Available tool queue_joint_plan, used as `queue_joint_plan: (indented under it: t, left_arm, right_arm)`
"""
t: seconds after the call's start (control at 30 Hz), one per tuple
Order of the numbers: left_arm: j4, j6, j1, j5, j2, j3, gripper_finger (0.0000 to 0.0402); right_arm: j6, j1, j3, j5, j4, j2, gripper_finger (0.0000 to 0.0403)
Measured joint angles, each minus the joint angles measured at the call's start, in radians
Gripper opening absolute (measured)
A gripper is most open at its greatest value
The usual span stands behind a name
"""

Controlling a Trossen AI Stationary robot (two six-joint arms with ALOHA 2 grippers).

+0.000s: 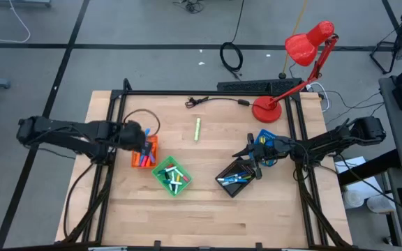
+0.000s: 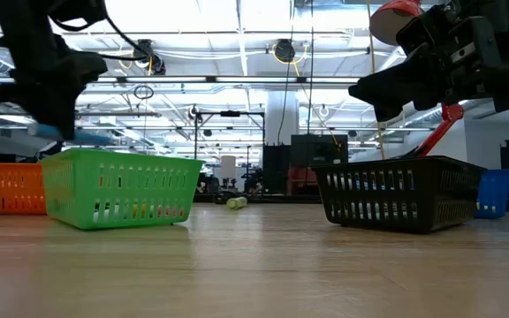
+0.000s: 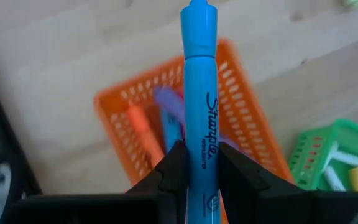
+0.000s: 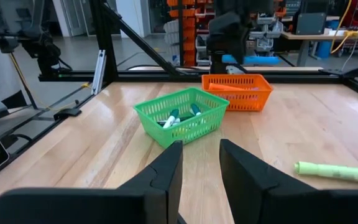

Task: Pick & Place Markers
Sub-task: Put the large blue highlighter pen into the orange basket

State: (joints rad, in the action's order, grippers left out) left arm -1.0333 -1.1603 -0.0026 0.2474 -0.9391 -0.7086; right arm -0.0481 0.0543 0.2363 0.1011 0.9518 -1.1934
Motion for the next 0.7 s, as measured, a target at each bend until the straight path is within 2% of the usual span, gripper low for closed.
queue_joint_plan:
  t: [0.1, 0.23, 0.5, 0.7]
  left_arm:
    - [-0.016, -0.111, -0.088, 0.027, -0.033, 0.0, 0.0075]
    - [-0.014, -0.18, -0.15, 0.051, -0.088, 0.0, 0.0081]
    - [-0.013, -0.204, -0.157, 0.045, -0.184, 0.0, 0.0084]
    - [-0.013, -0.198, -0.156, 0.055, -0.199, 0.0, 0.0085]
  right_arm:
    - [0.0, 0.0, 0.0, 0.0, 0.0, 0.0, 0.0093]
    - [0.0, 0.0, 0.0, 0.0, 0.0, 0.0, 0.0093]
    - [0.0, 0.0, 0.0, 0.0, 0.0, 0.0, 0.0093]
    - [0.0, 0.0, 0.0, 0.0, 0.0, 0.0, 0.0093]
